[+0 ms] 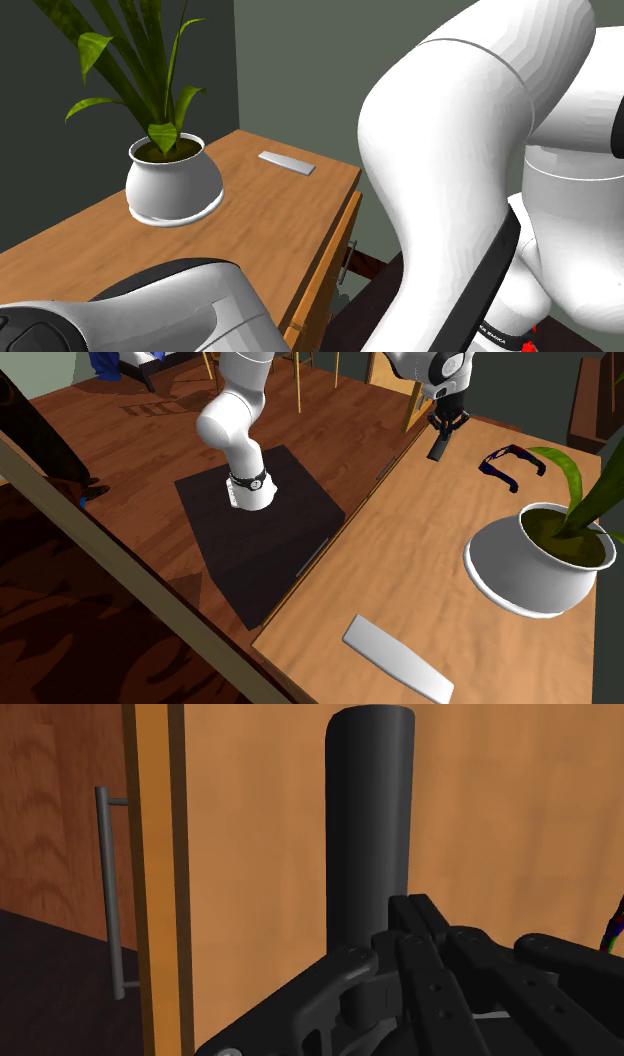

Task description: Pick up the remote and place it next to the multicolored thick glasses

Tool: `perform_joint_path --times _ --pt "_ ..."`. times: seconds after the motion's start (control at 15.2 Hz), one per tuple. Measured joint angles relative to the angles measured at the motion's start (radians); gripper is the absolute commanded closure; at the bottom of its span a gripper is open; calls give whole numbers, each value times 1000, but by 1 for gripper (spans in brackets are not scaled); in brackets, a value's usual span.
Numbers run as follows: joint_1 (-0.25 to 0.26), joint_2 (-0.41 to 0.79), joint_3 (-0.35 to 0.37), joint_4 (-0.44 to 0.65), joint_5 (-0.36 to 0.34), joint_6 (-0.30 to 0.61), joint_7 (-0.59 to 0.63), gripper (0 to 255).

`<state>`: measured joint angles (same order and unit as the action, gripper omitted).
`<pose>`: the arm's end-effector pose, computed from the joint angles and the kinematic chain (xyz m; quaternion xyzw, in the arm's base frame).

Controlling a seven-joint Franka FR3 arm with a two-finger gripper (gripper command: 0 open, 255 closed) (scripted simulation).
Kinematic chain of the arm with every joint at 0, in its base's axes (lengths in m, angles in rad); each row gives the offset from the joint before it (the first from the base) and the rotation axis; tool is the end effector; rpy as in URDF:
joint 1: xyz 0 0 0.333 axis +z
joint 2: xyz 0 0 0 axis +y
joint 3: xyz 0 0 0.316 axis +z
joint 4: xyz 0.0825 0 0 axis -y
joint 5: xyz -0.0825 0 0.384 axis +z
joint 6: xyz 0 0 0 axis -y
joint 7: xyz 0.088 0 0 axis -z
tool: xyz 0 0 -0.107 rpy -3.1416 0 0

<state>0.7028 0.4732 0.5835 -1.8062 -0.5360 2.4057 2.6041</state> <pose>0.2248 0.6260 0.3401 -0.8606 0.4905 -0.0291 0.1339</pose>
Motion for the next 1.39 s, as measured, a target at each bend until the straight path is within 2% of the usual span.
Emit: perform_joint_path --times 0.13,0.2,0.33,0.53,0.59,1.39 --pt "0 0 0 0 0 0 0 255" --pt "0 0 0 0 0 0 0 0" --pt "-8 4 7 16 26 -37 -9 0" --pt "-36 35 21 113 141 -246 -39 0" --pt "-40 39 22 122 155 -272 -42 0" --pt "-32 93 1 115 138 -240 -27 0"
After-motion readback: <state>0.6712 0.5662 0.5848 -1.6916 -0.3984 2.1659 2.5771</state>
